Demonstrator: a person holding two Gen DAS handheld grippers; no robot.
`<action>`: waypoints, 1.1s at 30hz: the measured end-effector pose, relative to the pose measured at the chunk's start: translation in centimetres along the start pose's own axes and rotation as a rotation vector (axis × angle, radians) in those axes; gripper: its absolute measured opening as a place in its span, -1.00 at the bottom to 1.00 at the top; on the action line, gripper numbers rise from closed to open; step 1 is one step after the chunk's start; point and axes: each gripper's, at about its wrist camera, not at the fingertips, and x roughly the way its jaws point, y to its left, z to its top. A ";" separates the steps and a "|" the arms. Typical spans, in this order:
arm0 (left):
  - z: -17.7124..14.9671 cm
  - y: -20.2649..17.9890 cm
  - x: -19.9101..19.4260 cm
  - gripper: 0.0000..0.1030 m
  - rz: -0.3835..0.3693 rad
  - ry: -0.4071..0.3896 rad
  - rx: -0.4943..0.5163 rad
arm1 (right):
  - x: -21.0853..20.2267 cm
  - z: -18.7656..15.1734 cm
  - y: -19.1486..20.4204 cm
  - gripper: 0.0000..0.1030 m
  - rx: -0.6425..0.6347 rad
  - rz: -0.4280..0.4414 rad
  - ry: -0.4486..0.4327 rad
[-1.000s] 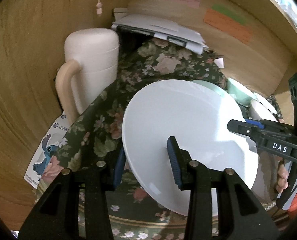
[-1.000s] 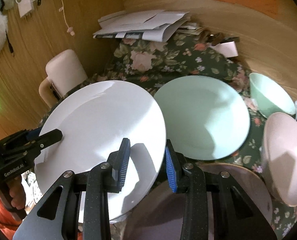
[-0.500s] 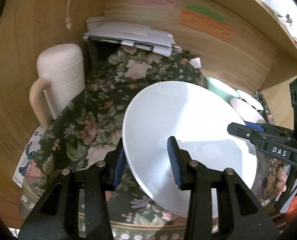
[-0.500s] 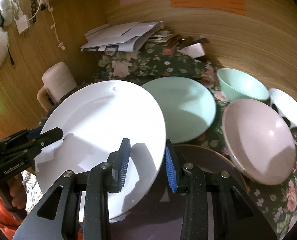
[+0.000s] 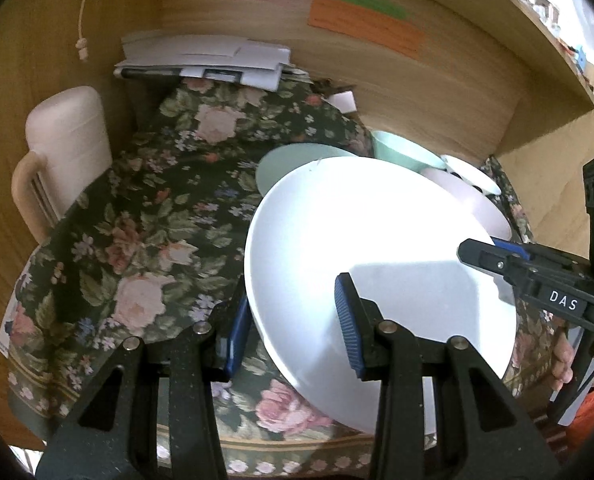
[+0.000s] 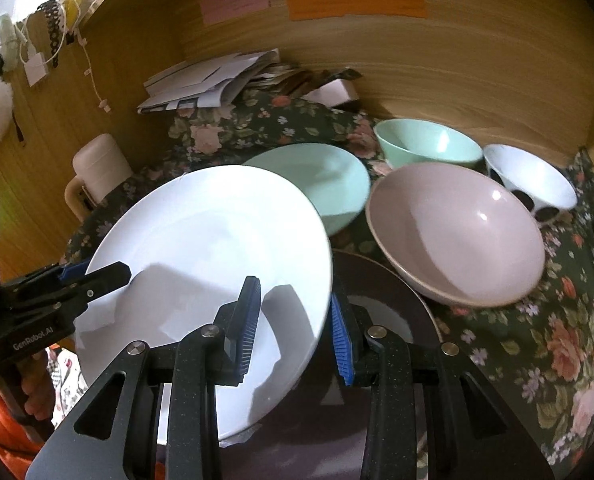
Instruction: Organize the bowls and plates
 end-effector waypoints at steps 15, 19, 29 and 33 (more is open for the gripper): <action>-1.7 -4.0 1.7 -0.23 -0.017 0.067 0.029 | -0.5 -3.0 -3.9 -0.40 0.078 -0.005 0.026; -2.1 -4.7 2.2 -0.23 -0.014 0.085 0.030 | -0.1 -3.6 -4.6 -0.40 0.096 -0.002 0.042; -2.3 -5.2 3.7 -0.23 0.007 0.111 0.037 | 0.5 -4.1 -5.2 -0.40 0.121 0.004 0.058; -2.1 -5.3 4.1 -0.23 0.012 0.114 0.061 | 0.4 -4.0 -5.1 -0.39 0.113 0.006 0.059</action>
